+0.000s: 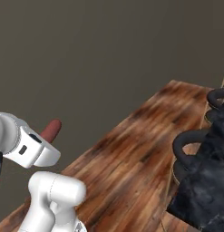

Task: Move the hot dog bun to the plate on the dining table and place the condiment next to that plate. Then navigate to the fridge and take the sausage and place it on the plate as well.

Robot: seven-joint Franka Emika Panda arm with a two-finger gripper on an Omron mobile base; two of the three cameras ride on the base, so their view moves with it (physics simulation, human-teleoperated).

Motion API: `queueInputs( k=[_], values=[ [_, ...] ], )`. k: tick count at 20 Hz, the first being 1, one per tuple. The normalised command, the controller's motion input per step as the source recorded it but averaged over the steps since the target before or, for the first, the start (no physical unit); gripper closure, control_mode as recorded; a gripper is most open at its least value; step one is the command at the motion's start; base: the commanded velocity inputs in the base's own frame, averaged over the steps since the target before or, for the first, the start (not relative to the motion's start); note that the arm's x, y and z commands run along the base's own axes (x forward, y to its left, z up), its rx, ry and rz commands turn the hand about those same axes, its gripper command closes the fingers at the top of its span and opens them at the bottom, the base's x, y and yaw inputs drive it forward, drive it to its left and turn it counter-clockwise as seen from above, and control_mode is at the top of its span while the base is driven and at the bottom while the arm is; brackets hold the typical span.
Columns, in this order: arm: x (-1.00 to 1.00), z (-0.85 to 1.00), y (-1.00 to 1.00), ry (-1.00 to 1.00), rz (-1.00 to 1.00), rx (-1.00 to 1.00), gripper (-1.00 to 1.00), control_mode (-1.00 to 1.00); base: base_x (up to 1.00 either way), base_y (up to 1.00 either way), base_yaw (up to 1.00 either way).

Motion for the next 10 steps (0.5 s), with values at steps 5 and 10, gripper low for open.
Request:
queueInputs(
  k=[5, 10],
  values=[
    [0.00, 0.00, 0.00, 0.00, 0.00, 0.00, 1.00, 1.00, 1.00, 0.97, -0.29],
    [0.00, 0.00, 0.00, 0.00, 0.00, 0.00, 1.00, 1.00, 1.00, 0.91, -0.31]
  ],
)
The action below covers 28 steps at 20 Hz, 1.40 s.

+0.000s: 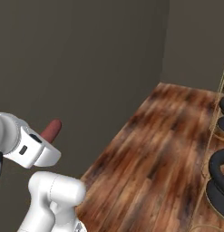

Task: Move the hot dog bun to the plate on the dining table and place the condiment next to that plate. Then navigate to the fridge and take the sausage and place it on the plate as well.

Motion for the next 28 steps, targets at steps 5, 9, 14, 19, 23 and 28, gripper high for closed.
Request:
queueInputs(
  k=[5, 9, 14, 19, 23, 28],
  values=[
    [0.00, 0.00, 0.00, 0.00, 0.00, 0.00, 1.00, 1.00, 1.00, 0.79, -0.32],
    [0.00, 0.00, 0.00, 0.00, 0.00, 0.00, 1.00, 1.00, 1.00, 0.44, -0.34],
    [0.00, 0.00, 0.00, 0.00, 0.00, 0.00, 1.00, 1.00, 1.00, 0.31, -0.39],
    [0.00, 0.00, 0.00, 0.00, 0.00, 0.00, 1.00, 1.00, 1.00, 0.21, -0.41],
    [0.00, 0.00, 0.00, 0.00, 0.00, 0.00, 1.00, 1.00, 1.00, 0.27, -0.39],
    [0.00, 0.00, 0.00, 0.00, 0.00, 0.00, 1.00, 1.00, 1.00, 0.55, -0.36]
  ],
)
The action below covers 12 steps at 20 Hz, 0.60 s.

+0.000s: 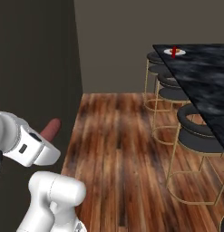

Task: Move the hot dog bun to the plate on the dining table and place the condiment next to that plate. Then navigate to the fridge and take the sausage and place it on the plate as well.

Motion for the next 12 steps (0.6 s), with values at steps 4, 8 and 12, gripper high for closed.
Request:
queueInputs(
  k=[4, 8, 12],
  values=[
    [0.00, 0.00, 0.00, 0.00, 0.00, 0.00, 1.00, 1.00, 1.00, 0.69, -0.34],
    [0.00, 0.00, 0.00, 0.00, 0.00, 0.00, 1.00, 1.00, 1.00, 0.65, -0.32],
    [0.00, 0.00, 0.00, 0.00, 0.00, 0.00, 1.00, 1.00, 1.00, -0.13, -0.15]
  ],
)
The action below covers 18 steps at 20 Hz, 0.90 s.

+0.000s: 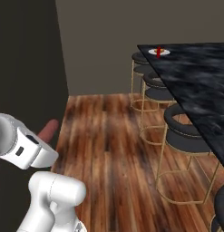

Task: Move the hot dog bun to the plate on the dining table and place the condiment next to that plate. Then navigate to the fridge and take the sausage and place it on the plate as well.

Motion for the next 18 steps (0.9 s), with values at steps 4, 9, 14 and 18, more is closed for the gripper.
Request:
queueInputs(
  k=[4, 9, 14, 18],
  values=[
    [0.00, 0.00, 0.00, 0.00, 0.00, 0.00, 1.00, 1.00, 0.96, -0.55, 0.00],
    [0.00, 0.00, 0.00, 0.00, 0.00, 0.00, 1.00, 1.00, 1.00, 0.08, 0.00],
    [0.00, 0.00, 0.00, 0.00, 0.00, 0.00, 1.00, 1.00, 1.00, 0.65, -0.05],
    [0.00, 0.00, 0.00, 0.00, 0.00, 0.00, 1.00, 1.00, 1.00, 0.72, -0.09]
  ],
)
